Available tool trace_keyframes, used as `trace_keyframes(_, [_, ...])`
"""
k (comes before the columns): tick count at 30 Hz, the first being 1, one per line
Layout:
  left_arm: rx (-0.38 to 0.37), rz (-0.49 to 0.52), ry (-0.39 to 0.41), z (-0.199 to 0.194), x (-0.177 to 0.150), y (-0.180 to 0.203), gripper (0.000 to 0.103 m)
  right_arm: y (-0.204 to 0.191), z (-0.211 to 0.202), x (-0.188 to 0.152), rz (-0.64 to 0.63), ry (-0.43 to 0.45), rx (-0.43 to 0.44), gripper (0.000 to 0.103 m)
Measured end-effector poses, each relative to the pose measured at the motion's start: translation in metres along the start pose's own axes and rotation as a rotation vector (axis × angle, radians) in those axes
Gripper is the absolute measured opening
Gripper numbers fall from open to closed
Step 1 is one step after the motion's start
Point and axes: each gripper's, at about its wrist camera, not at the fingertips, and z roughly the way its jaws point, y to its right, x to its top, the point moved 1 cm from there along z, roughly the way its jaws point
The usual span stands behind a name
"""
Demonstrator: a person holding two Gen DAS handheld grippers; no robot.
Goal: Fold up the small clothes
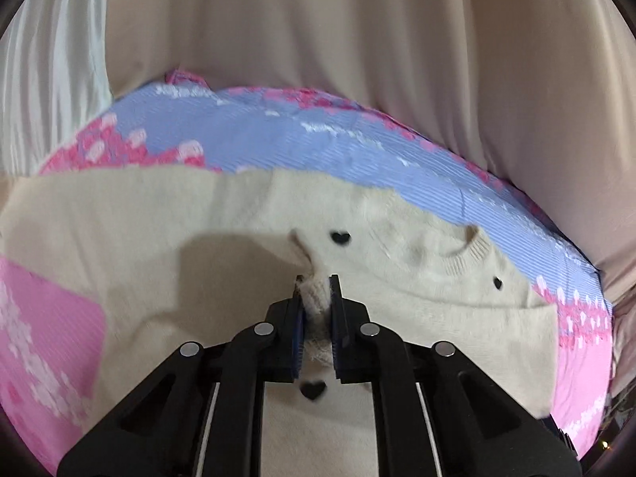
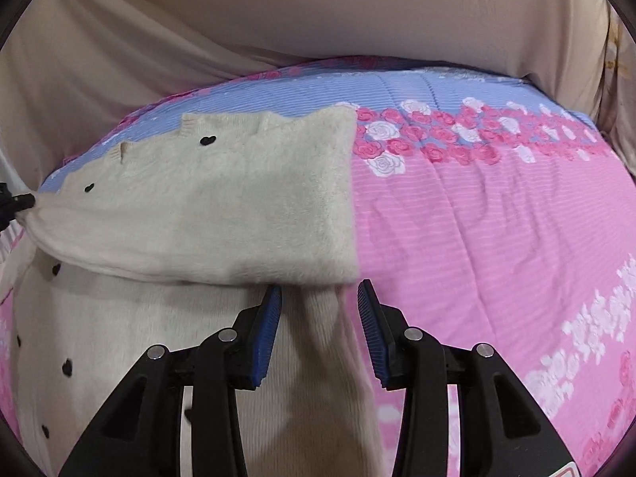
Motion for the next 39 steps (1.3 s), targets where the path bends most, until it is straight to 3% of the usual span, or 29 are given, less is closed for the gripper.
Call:
trace_keyframes(1, [0.013,0.0,0.005,0.003,0.003,-0.002,0.01,0.004,0.004,0.005,0.013,-0.003,-0.003,0.012])
trace_keyframes(6, [0.033,0.016,0.009,0.023,0.001,-0.01,0.01,0.028,-0.016,0.007,0.113,0.089,0.015,0.01])
trace_keyframes(8, [0.05,0.044,-0.019,0.034,-0.007,-0.015,0.011,0.028,0.002,-0.001,0.096,0.014,0.004,0.01])
trace_keyframes(11, [0.08,0.035,-0.096,0.054,-0.026,-0.026,0.014,0.021,-0.002,-0.005,0.064,0.004,-0.016,0.012])
trace_keyframes(15, [-0.013,-0.122,-0.05,0.021,-0.036,-0.062,0.029,0.009,-0.039,-0.009,0.063,0.047,0.005,0.019])
trace_keyframes(18, [-0.009,-0.221,0.006,-0.008,-0.037,-0.103,0.042,-0.007,-0.063,-0.024,0.016,0.047,0.039,0.019])
trace_keyframes(22, [0.107,-0.432,0.076,-0.034,-0.035,-0.197,0.061,-0.045,-0.086,-0.057,-0.092,0.007,0.076,0.025])
trace_keyframes(24, [0.188,-0.538,0.088,-0.035,-0.035,-0.243,0.062,-0.064,-0.09,-0.075,-0.128,-0.027,0.109,0.025])
trace_keyframes(27, [0.232,-0.769,0.098,-0.029,-0.036,-0.321,0.062,-0.096,-0.097,-0.101,-0.179,-0.078,0.165,0.026])
trace_keyframes(29, [0.247,-0.841,0.102,-0.022,-0.036,-0.35,0.061,-0.117,-0.098,-0.113,-0.226,-0.102,0.191,0.028])
trace_keyframes(32, [0.301,-0.82,0.129,-0.015,-0.022,-0.366,0.05,-0.14,-0.101,-0.125,-0.273,-0.123,0.218,0.03])
trace_keyframes(33, [0.299,-0.806,0.129,-0.012,-0.018,-0.366,0.027,-0.144,-0.102,-0.128,-0.281,-0.123,0.222,0.03])
trace_keyframes(34, [0.255,-0.79,0.109,-0.006,-0.013,-0.366,0.01,-0.147,-0.103,-0.128,-0.29,-0.122,0.225,0.031])
trace_keyframes(36, [0.249,-0.767,0.12,-0.007,-0.007,-0.361,0.009,-0.148,-0.103,-0.126,-0.298,-0.121,0.225,0.032])
trace_keyframes(39, [0.239,-0.619,0.219,-0.037,0.02,-0.316,0.008,-0.14,-0.106,-0.124,-0.288,-0.115,0.22,0.032])
